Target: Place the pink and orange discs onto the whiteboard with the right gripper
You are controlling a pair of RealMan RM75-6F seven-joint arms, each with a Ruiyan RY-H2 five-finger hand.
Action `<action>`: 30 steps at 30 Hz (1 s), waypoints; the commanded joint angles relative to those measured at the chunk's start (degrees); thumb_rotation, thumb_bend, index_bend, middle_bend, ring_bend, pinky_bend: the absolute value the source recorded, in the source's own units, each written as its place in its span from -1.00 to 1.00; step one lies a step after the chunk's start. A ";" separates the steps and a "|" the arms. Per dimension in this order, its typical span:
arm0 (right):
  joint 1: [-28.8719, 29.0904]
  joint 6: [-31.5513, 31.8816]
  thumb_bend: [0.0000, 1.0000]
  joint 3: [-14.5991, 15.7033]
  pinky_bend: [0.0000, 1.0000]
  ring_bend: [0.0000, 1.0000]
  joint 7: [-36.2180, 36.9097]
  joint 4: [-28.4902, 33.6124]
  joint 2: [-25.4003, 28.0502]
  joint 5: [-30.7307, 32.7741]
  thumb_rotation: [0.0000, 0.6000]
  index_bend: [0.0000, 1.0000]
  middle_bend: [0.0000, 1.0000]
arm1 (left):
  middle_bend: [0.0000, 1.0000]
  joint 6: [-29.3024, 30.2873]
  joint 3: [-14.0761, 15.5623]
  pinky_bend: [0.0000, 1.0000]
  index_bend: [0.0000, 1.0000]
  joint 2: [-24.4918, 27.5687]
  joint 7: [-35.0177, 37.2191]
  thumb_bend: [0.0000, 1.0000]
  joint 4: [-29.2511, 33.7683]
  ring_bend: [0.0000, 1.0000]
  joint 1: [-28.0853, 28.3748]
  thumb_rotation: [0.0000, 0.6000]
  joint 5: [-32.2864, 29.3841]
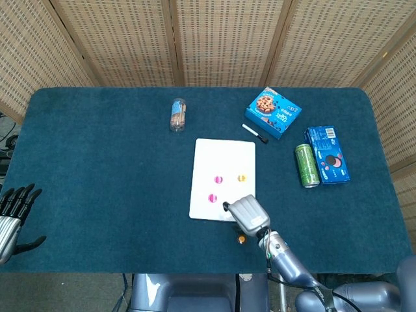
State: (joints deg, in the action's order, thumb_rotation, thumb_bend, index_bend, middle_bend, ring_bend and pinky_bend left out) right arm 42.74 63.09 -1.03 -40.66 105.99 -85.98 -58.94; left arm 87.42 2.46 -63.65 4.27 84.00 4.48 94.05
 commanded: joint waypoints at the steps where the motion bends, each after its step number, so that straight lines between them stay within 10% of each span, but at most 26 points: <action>1: -2.06 -0.71 -0.27 2.91 1.00 0.90 3.09 0.05 0.71 -4.43 1.00 -0.18 0.93 | -1.00 0.06 0.00 -1.00 -1.00 0.01 -0.02 -1.00 0.04 -1.00 -0.01 1.00 0.06; 30: -7.18 -2.60 -0.27 6.16 1.00 0.90 7.62 -7.66 -3.65 -9.52 1.00 -0.18 0.93 | -1.00 -0.34 0.13 -1.00 -1.00 -0.29 -0.87 -1.00 0.13 -1.00 0.10 1.00 0.04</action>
State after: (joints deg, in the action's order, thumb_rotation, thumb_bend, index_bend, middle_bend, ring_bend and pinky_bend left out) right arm 35.85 60.63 4.93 -33.45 98.87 -89.50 -68.04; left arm 87.07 2.58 -63.93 3.40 84.13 4.59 94.07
